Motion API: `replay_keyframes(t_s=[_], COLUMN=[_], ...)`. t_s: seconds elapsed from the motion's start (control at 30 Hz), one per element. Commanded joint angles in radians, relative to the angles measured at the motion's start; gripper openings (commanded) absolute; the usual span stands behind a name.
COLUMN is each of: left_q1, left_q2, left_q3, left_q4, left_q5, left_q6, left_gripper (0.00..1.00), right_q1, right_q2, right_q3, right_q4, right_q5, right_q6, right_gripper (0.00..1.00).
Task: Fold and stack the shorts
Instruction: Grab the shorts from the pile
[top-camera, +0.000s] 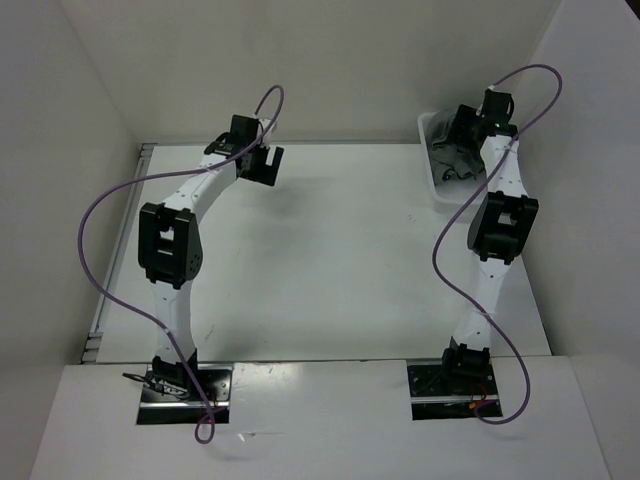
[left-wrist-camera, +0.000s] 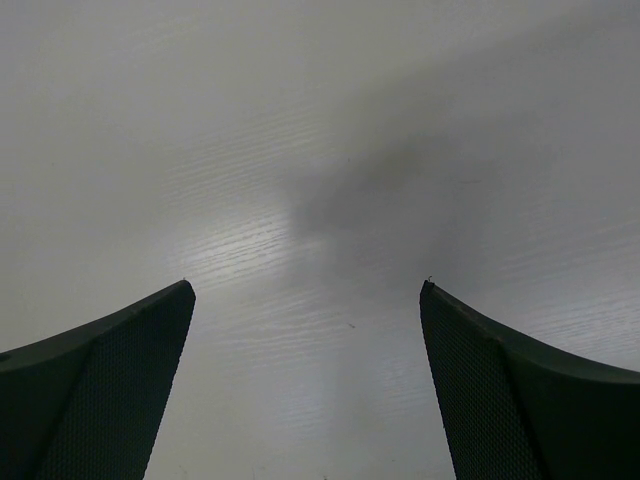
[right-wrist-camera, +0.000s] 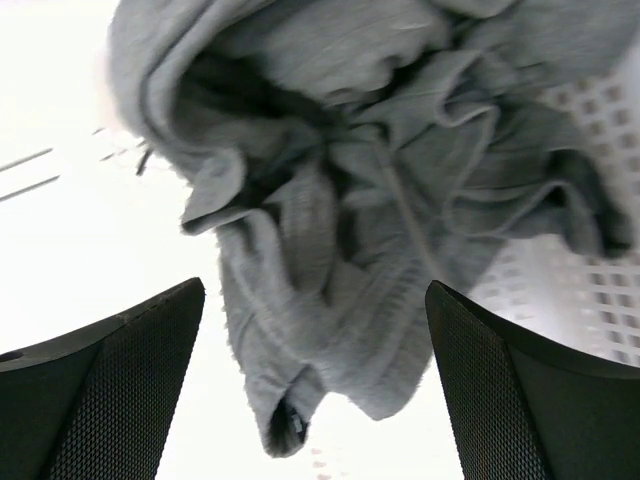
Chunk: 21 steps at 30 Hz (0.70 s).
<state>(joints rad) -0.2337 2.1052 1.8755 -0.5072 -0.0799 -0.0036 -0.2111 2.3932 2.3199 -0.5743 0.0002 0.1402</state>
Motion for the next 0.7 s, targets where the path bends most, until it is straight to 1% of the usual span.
replay_keyframes(t_s=[0.0, 0.1, 0.17, 0.23, 0.3, 0.4, 0.43, 0.47, 0.5, 0.57, 0.6, 0.67], left_q1=[0.011, 0.011, 0.011, 0.011, 0.011, 0.011, 0.011, 0.011, 0.011, 0.002, 0.002, 0.002], left_q2=[0.019, 0.029, 0.029, 0.029, 0.038, 0.038, 0.047, 0.047, 0.047, 0.047, 0.047, 0.047], left_q3=[0.034, 0.034, 0.034, 0.034, 0.034, 0.043, 0.043, 0.053, 0.053, 0.053, 0.053, 0.053], left_q4=[-0.002, -0.002, -0.002, -0.002, 0.007, 0.007, 0.007, 0.007, 0.007, 0.007, 0.007, 0.016], left_q5=[-0.043, -0.054, -0.054, -0.054, -0.054, -0.063, -0.063, -0.063, -0.072, -0.072, -0.072, -0.081], left_q6=[0.004, 0.004, 0.004, 0.004, 0.004, 0.004, 0.004, 0.004, 0.004, 0.004, 0.004, 0.004], left_gripper=[1.0, 1.0, 1.0, 1.0, 1.0, 1.0, 1.0, 1.0, 1.0, 1.0, 1.0, 1.0], right_q1=[-0.013, -0.013, -0.013, -0.022, -0.022, -0.022, -0.022, -0.022, -0.022, -0.022, -0.022, -0.022], right_q2=[-0.009, -0.02, -0.031, -0.042, -0.051, -0.017, -0.008, 0.012, 0.021, 0.04, 0.053, 0.063], right_q3=[-0.022, -0.062, -0.089, -0.145, -0.195, -0.195, -0.165, -0.151, -0.137, -0.088, -0.074, -0.042], right_q4=[-0.027, -0.039, -0.039, -0.039, -0.016, -0.006, 0.005, 0.005, 0.017, 0.028, 0.028, 0.05], right_q5=[-0.083, -0.172, -0.186, -0.161, -0.099, -0.025, 0.012, 0.035, 0.056, 0.115, 0.129, 0.161], right_q6=[0.015, -0.001, -0.01, -0.01, 0.001, 0.024, 0.024, 0.036, 0.036, 0.036, 0.036, 0.036], right_gripper=[0.95, 0.95, 0.95, 0.95, 0.95, 0.95, 0.93, 0.89, 0.8, 0.67, 0.48, 0.29])
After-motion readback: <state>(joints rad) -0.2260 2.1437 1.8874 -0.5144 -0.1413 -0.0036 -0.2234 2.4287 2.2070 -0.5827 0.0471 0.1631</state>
